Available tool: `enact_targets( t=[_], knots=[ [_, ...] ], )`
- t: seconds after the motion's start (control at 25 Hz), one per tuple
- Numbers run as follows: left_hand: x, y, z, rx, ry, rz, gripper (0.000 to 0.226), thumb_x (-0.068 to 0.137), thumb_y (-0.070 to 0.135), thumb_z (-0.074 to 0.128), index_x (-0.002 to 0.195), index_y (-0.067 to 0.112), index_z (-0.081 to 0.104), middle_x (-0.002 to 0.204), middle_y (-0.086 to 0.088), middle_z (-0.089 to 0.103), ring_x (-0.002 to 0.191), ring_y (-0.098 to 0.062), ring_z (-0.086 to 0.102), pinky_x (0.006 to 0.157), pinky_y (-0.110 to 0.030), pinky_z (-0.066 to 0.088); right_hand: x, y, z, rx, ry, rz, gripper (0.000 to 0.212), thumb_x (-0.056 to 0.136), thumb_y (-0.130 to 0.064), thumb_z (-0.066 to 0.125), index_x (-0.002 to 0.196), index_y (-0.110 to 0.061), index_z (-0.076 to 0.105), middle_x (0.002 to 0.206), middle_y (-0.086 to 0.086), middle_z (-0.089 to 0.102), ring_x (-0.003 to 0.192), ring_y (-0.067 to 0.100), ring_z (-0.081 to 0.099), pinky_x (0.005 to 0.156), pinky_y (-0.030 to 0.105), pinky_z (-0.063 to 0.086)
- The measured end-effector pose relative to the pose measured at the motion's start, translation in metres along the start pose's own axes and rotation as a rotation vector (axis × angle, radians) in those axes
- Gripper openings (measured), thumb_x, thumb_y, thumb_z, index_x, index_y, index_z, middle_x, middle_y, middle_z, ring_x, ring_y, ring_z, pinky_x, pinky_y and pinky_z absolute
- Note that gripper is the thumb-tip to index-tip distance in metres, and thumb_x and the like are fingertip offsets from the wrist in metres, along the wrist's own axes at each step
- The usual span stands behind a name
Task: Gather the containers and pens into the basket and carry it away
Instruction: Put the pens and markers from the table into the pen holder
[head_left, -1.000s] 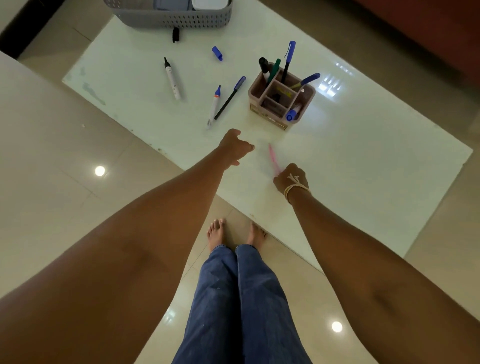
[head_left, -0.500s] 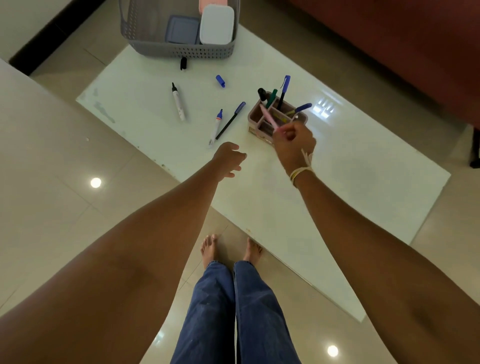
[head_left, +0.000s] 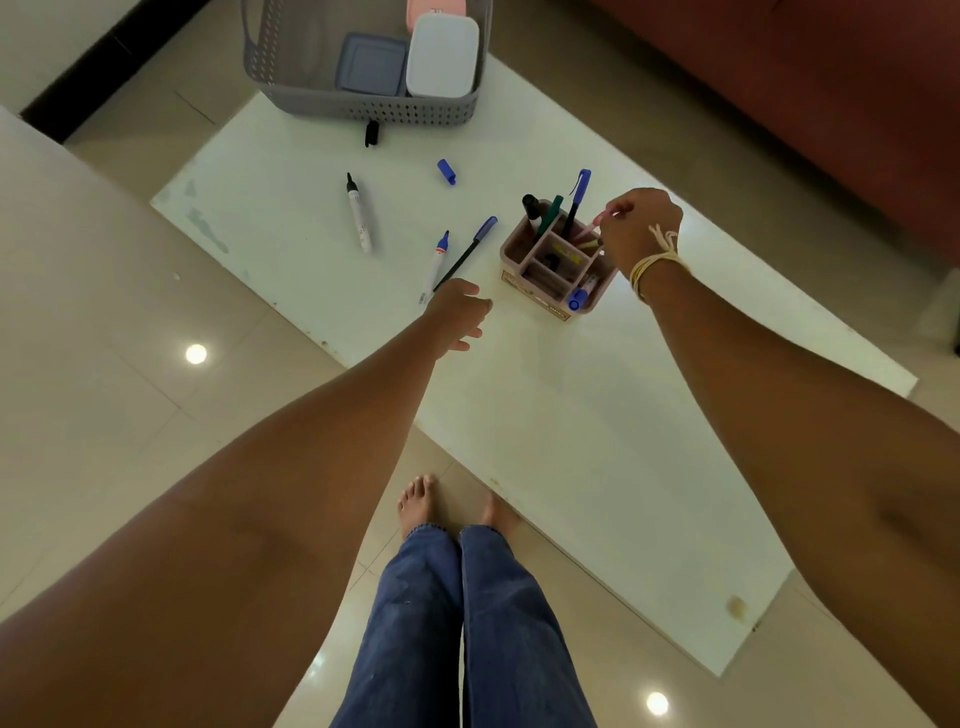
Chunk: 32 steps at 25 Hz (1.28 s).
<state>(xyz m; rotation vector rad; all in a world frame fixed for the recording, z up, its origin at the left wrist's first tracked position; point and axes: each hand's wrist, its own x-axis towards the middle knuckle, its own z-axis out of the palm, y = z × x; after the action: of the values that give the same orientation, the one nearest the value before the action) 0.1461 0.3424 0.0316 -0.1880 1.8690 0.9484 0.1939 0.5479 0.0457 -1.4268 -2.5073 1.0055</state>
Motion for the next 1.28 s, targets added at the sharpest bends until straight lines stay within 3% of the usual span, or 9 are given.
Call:
enact_targets(
  t=[0.2,0.36,0.44,0.6,0.72,0.88,0.96,1.12,1.28],
  knots=[
    [0.006,0.001,-0.024,-0.006,0.062,0.003,0.036,0.100,0.009,0.044,0.136,0.007,0.047,0.132,-0.018,0.058,0.120,-0.033,0.059,0.095,-0.041,0.049,-0.010,-0.016,0.016,0.090,0.053,-0.016,0.023,0.087,-0.009,0.050,0.105,-0.009,0.063,0.098,0.007,0.066,0.086,0.021,0.066,0.079,0.030,0.056],
    [0.019,-0.007,-0.052,0.057,0.136,-0.011,0.021,0.100,0.003,0.037,0.111,0.008,0.053,0.128,-0.022,0.060,0.104,-0.033,0.066,0.062,-0.028,0.049,-0.047,-0.040,0.065,0.048,-0.015,-0.151,0.016,0.086,-0.017,0.050,0.097,-0.015,0.063,0.081,0.001,0.066,0.071,0.013,0.058,0.062,0.018,0.044],
    [0.032,-0.015,-0.066,0.082,0.159,-0.017,0.017,0.100,0.003,0.037,0.101,0.009,0.053,0.127,-0.023,0.061,0.093,-0.032,0.067,0.058,-0.026,0.046,-0.058,-0.050,0.099,-0.057,-0.165,-0.237,0.017,0.090,-0.017,0.050,0.101,-0.011,0.062,0.085,0.007,0.066,0.077,0.021,0.063,0.065,0.025,0.048],
    [0.058,-0.028,-0.096,0.065,0.162,-0.006,0.028,0.099,0.005,0.038,0.121,0.001,0.056,0.117,-0.018,0.063,0.104,-0.033,0.065,0.070,-0.034,0.052,-0.054,-0.064,0.156,-0.221,-0.273,-0.146,0.034,0.098,-0.020,0.046,0.127,-0.003,0.052,0.117,0.017,0.065,0.108,0.031,0.064,0.086,0.033,0.050],
    [0.073,-0.039,-0.105,0.043,0.209,-0.002,0.011,0.094,0.009,0.047,0.096,0.012,0.057,0.097,-0.012,0.063,0.081,-0.026,0.062,0.062,-0.030,0.052,-0.044,-0.073,0.181,-0.224,-0.234,-0.034,0.045,0.100,-0.019,0.045,0.140,-0.001,0.034,0.128,0.018,0.058,0.116,0.031,0.060,0.091,0.034,0.049],
    [0.101,-0.039,-0.099,0.104,0.257,0.097,0.008,0.088,0.018,0.058,0.080,0.017,0.057,0.098,-0.013,0.072,0.088,-0.027,0.070,0.084,-0.040,0.059,-0.012,-0.091,0.196,-0.319,-0.158,-0.202,0.047,0.099,-0.015,0.043,0.142,0.000,0.030,0.134,0.016,0.045,0.120,0.027,0.052,0.098,0.031,0.045],
    [0.120,-0.025,-0.094,0.126,0.296,0.212,0.009,0.087,0.023,0.063,0.083,0.017,0.058,0.100,-0.010,0.072,0.095,-0.025,0.069,0.087,-0.038,0.057,0.018,-0.103,0.205,-0.317,-0.076,-0.270,0.047,0.098,-0.011,0.043,0.143,-0.007,0.032,0.137,0.015,0.041,0.121,0.027,0.048,0.100,0.033,0.045],
    [0.147,-0.003,-0.083,0.372,0.271,0.374,0.036,0.072,0.040,0.078,0.085,0.015,0.055,0.083,0.004,0.057,0.076,-0.012,0.057,0.060,-0.021,0.040,0.071,-0.118,0.220,-0.373,-0.205,-0.366,0.044,0.098,-0.013,0.047,0.142,-0.017,0.042,0.140,0.015,0.040,0.126,0.029,0.045,0.105,0.035,0.043],
    [0.152,-0.004,-0.078,0.510,0.280,0.396,0.020,0.081,0.022,0.066,0.090,0.004,0.062,0.083,-0.003,0.055,0.087,-0.024,0.064,0.064,-0.026,0.039,0.081,-0.110,0.219,-0.294,-0.216,-0.377,0.026,0.091,-0.003,0.053,0.112,-0.008,0.066,0.125,0.012,0.058,0.114,0.025,0.057,0.090,0.026,0.045]
  ],
)
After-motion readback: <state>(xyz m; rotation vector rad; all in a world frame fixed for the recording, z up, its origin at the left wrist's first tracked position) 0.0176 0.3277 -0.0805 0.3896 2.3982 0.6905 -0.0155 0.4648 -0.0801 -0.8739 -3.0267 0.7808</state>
